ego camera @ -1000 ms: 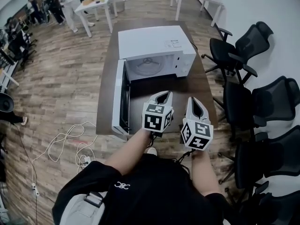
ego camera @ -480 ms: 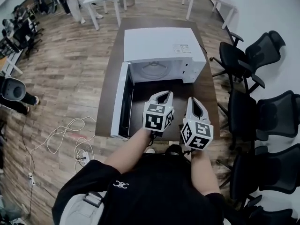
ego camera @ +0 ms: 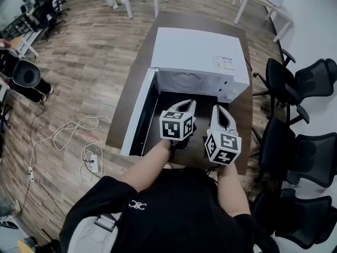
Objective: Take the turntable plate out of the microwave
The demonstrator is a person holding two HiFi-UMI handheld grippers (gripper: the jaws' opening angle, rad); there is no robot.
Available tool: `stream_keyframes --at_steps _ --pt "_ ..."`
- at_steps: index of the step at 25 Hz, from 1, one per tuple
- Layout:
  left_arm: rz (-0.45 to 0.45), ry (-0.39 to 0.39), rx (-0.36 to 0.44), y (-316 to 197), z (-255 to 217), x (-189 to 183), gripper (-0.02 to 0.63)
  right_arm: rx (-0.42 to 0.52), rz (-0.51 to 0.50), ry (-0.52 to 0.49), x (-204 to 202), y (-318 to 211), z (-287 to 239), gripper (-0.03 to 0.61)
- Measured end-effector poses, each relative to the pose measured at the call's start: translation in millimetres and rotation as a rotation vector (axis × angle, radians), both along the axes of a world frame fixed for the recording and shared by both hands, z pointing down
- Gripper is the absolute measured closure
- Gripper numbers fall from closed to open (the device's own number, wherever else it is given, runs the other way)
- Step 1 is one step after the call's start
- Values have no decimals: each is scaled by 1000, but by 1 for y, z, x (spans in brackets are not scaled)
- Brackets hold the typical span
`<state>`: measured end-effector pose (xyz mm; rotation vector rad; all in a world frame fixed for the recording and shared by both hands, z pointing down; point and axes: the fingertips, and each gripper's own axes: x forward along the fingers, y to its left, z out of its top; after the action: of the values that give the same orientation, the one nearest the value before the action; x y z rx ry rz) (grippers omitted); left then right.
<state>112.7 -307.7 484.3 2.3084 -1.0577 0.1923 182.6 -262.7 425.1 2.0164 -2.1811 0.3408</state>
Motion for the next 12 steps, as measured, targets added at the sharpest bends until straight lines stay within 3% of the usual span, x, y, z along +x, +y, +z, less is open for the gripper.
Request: stream_keyframes --at_steps 9,12 --pt "-42 222 -109 -41 46 12 606 -58 -85 -1 6 -49 26 569" --pt "-103 387 -234 -54 71 7 606 -87 -110 -16 4 -56 38 569"
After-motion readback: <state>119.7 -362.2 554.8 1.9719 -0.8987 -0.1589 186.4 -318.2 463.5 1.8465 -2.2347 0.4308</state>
